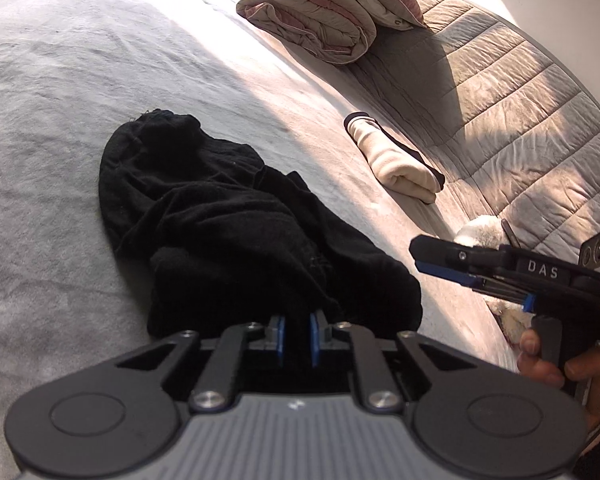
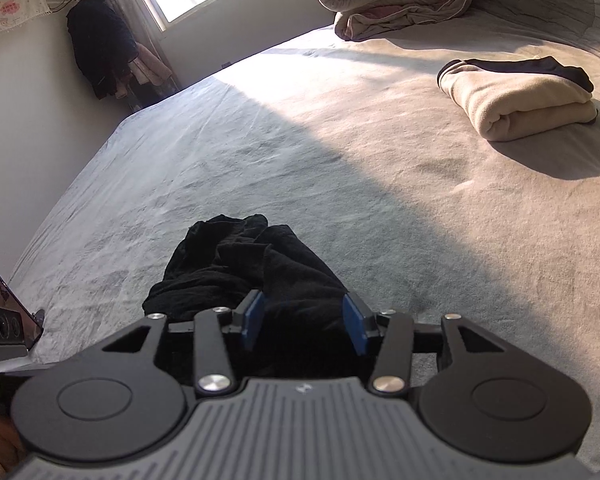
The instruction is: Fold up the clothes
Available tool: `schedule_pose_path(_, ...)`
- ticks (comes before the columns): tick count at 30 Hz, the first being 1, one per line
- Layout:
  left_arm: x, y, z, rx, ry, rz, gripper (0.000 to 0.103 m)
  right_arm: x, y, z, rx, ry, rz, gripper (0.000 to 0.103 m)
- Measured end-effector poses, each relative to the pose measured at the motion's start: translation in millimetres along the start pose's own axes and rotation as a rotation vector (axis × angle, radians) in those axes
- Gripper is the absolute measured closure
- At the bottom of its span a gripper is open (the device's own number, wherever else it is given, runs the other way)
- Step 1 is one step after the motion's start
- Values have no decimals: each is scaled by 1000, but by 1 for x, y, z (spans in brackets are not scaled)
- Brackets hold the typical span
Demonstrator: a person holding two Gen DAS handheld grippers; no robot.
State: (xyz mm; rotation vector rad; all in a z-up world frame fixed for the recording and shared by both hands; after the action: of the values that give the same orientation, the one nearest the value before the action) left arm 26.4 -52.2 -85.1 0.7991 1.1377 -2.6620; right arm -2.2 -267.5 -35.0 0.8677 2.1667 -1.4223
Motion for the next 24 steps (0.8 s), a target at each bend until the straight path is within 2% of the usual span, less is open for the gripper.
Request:
schedule_pose_path(2,6,0,3,7,14,-23,97,-2,5,-12,-26,-11,-3,54)
schedule_pose_path(7,24,-4,7,12,49,-58,98,0,27,-43,-85,-48,-48,54)
schedule_pose_path(10,28,-16,2,11,68,-53,98,6,42,-59,-104,-88,-91,54)
schedule_pose_path(14,27,-34,-14,14,18,-29,97,17,62,-68,-98,-117,-148,53)
schedule_pose_path(18,24,-50,-34,-21,-38,1,89,21,72,-69,-77,-118,-161,53)
schedule_pose_path(24,16,-65,-59,-82,-111,67,66,12,59,-85,-119,-175,-66,53)
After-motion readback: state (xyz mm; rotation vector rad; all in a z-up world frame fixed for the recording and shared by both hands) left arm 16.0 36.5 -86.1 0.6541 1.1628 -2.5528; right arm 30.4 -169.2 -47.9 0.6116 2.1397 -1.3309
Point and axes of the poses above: each gripper's, at about its wrist camera, not at the fingertips, and y roughly the way its jaws point, z to its right, x to its underside, the point moved 5 cm from there along y, roughly the way its jaws point, and after that the axes turned 3 degrees about -z, right-handed, at the moved point
